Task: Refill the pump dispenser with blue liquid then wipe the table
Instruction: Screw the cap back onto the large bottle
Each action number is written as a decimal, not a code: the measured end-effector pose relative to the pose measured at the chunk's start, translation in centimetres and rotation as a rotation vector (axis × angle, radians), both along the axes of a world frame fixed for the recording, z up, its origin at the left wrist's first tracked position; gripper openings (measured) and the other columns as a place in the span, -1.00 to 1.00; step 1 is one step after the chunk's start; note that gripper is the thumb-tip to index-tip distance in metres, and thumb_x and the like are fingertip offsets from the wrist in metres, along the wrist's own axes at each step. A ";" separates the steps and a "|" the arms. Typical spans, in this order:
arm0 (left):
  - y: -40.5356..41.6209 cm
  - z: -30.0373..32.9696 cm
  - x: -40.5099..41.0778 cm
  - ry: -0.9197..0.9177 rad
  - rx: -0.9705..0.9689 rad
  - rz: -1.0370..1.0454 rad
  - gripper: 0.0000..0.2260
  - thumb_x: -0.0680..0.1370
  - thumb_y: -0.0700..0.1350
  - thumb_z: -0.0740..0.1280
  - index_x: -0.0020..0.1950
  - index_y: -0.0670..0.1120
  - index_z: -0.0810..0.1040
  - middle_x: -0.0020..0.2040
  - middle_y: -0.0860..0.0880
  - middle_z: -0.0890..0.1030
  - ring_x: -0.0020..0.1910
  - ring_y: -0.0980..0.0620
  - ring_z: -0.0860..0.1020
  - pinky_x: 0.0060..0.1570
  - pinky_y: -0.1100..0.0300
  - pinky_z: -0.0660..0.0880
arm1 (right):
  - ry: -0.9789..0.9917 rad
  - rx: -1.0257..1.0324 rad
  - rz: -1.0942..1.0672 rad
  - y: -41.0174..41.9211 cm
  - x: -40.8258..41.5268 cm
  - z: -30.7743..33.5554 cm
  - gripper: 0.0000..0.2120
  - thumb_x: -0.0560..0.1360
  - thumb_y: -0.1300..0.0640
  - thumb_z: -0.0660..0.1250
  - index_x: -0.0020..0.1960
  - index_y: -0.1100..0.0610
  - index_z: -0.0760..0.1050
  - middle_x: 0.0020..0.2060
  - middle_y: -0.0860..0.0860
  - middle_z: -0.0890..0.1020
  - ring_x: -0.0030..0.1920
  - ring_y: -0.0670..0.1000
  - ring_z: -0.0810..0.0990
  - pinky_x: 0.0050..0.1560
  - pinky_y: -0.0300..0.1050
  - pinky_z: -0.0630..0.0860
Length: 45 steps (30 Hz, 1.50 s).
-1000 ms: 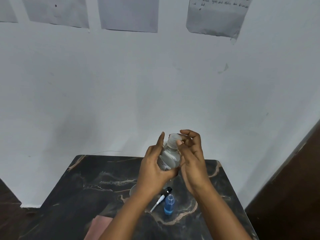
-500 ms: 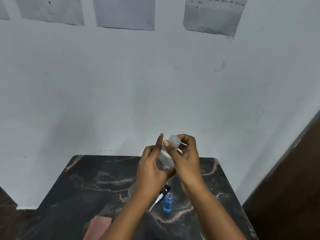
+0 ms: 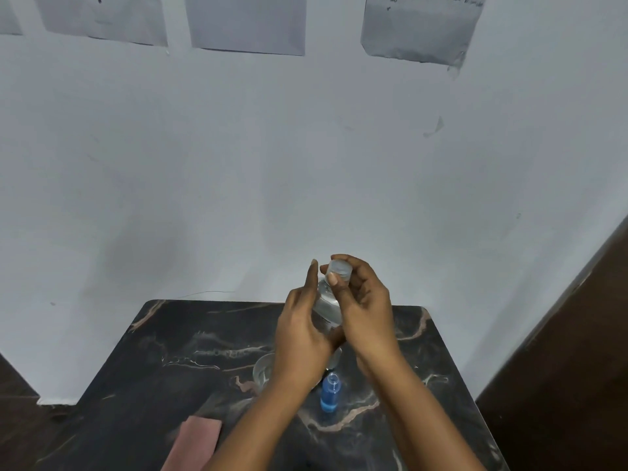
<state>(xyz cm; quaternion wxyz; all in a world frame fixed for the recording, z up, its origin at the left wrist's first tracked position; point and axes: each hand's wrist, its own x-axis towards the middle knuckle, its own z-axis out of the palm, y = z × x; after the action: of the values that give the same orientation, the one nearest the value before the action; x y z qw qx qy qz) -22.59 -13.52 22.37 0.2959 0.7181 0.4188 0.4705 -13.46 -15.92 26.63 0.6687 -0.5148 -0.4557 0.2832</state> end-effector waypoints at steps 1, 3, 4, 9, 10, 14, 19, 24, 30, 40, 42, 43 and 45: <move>0.3 0.3 -0.3 -0.002 -0.011 -0.049 -0.07 0.33 -0.11 0.57 0.54 0.24 0.11 0.13 0.12 0.54 0.09 0.18 0.56 0.02 0.37 0.53 | 0.019 -0.027 0.096 -0.1 0.8 0.4 -0.79 0.55 0.23 0.35 0.16 0.05 0.56 0.00 -0.02 0.70 0.06 -0.03 0.67 0.09 -0.13 0.59; 0.9 1.1 -0.9 -0.012 -0.056 -0.159 -0.10 0.29 0.00 0.57 0.48 0.35 0.14 0.20 0.15 0.58 0.14 0.21 0.58 0.12 0.25 0.57 | 0.051 -0.041 0.269 -0.4 2.3 1.1 -0.76 0.56 0.20 0.34 0.22 0.06 0.54 0.05 0.00 0.69 0.10 -0.02 0.66 0.09 -0.12 0.60; 1.2 1.5 -1.0 -0.008 -0.071 -0.180 -0.09 0.28 0.02 0.56 0.47 0.37 0.13 0.21 0.14 0.59 0.15 0.21 0.58 0.13 0.21 0.58 | 0.050 -0.036 0.310 -0.5 2.7 1.4 -0.74 0.57 0.19 0.32 0.24 0.06 0.53 0.07 0.00 0.69 0.11 -0.03 0.65 0.11 -0.11 0.60; 1.2 1.5 1.0 0.038 -0.031 -0.064 -0.06 0.34 -0.08 0.53 0.58 0.10 0.06 0.22 0.05 0.55 0.16 0.10 0.56 0.01 0.29 0.51 | -0.139 0.056 0.039 -0.2 2.1 0.9 -0.76 0.56 0.29 0.31 0.16 0.04 0.53 0.01 -0.04 0.68 0.09 -0.08 0.65 0.15 -0.08 0.57; 1.0 1.2 1.5 0.066 0.009 -0.039 -0.10 0.37 -0.13 0.51 0.58 0.07 0.07 0.25 0.01 0.53 0.15 0.04 0.56 -0.03 0.28 0.49 | -0.151 0.090 0.002 -0.2 1.9 0.7 -0.77 0.53 0.30 0.33 0.12 0.05 0.53 -0.02 -0.07 0.68 0.06 -0.09 0.65 0.11 -0.12 0.57; 1.1 0.3 2.7 0.050 0.018 -0.038 -0.14 0.43 -0.12 0.46 0.59 0.08 0.02 0.33 0.03 0.46 0.17 0.14 0.51 0.03 0.32 0.44 | -0.227 0.118 0.031 -0.7 2.7 -0.2 -0.72 0.44 0.30 0.45 0.09 0.05 0.54 -0.03 -0.11 0.68 0.05 -0.09 0.66 0.05 -0.27 0.56; 2.1 -0.5 4.2 -0.159 -0.270 -0.175 -0.15 0.22 0.09 0.55 0.45 0.21 0.25 0.17 0.12 0.62 0.14 0.11 0.62 0.11 0.13 0.61 | -0.057 0.028 0.145 -1.5 6.5 -2.0 -0.61 0.54 0.23 0.35 0.34 -0.01 0.44 0.26 -0.16 0.58 0.32 -0.14 0.49 0.28 -0.17 0.47; 3.9 -1.3 6.6 -0.234 -0.401 -0.209 -0.33 0.16 0.07 0.62 0.20 0.17 0.42 0.03 0.17 0.66 0.03 0.12 0.68 0.05 0.02 0.64 | -0.257 -0.189 0.112 -2.3 10.2 -5.7 -0.34 0.45 0.39 0.32 0.41 -0.15 0.33 0.32 -0.24 0.48 0.33 -0.27 0.43 0.24 -0.31 0.44; 4.4 -3.8 11.3 -0.118 -0.356 -0.303 -0.33 0.26 -0.05 0.54 0.28 0.24 0.33 0.04 0.18 0.64 0.00 0.25 0.64 -0.05 0.29 0.61 | -0.545 -0.230 -0.156 -1.1 12.6 -8.9 -0.67 0.46 0.24 0.38 0.20 0.02 0.52 -0.04 -0.10 0.66 0.00 -0.07 0.62 -0.02 -0.12 0.57; 7.3 -8.2 18.7 -0.022 -0.339 -0.377 -0.25 0.41 -0.31 0.42 0.51 0.01 0.18 0.26 -0.02 0.51 0.22 0.09 0.54 0.18 0.19 0.52 | -0.579 -0.376 -0.395 3.5 17.7 -14.8 -0.73 0.39 0.35 0.35 0.04 0.11 0.56 -0.30 -0.18 0.55 -0.31 -0.17 0.49 -0.33 -0.36 0.32; 8.1 -9.4 20.0 0.003 -0.373 -0.367 -0.15 0.44 -0.30 0.42 0.59 -0.02 0.02 0.37 0.00 0.42 0.33 0.08 0.46 0.30 0.16 0.46 | -0.553 -0.410 -0.427 4.6 18.7 -16.3 -0.73 0.42 0.32 0.36 0.09 0.10 0.57 -0.26 -0.14 0.58 -0.30 -0.15 0.49 -0.32 -0.37 0.32; 8.6 -10.2 20.7 0.016 -0.385 -0.362 -0.13 0.46 -0.29 0.42 0.60 0.00 -0.03 0.38 -0.01 0.41 0.33 0.07 0.46 0.31 0.16 0.46 | -0.547 -0.425 -0.445 5.3 19.3 -17.1 -0.74 0.43 0.31 0.36 0.09 0.11 0.57 -0.27 -0.16 0.57 -0.32 -0.18 0.47 -0.34 -0.40 0.29; 9.6 -11.9 22.1 0.037 -0.413 -0.356 -0.16 0.50 -0.26 0.40 0.60 0.04 -0.05 0.38 -0.03 0.44 0.31 0.08 0.49 0.28 0.22 0.47 | -0.524 -0.465 -0.466 6.6 20.5 -18.8 -0.79 0.46 0.30 0.34 0.05 0.10 0.56 -0.32 -0.24 0.50 -0.35 -0.28 0.43 -0.37 -0.44 0.25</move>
<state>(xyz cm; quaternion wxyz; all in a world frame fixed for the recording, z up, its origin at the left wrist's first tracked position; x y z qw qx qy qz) -0.51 -3.89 10.45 0.5066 0.7134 0.3783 0.3023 6.99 -9.28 7.86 0.4422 -0.7959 -0.4058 0.0791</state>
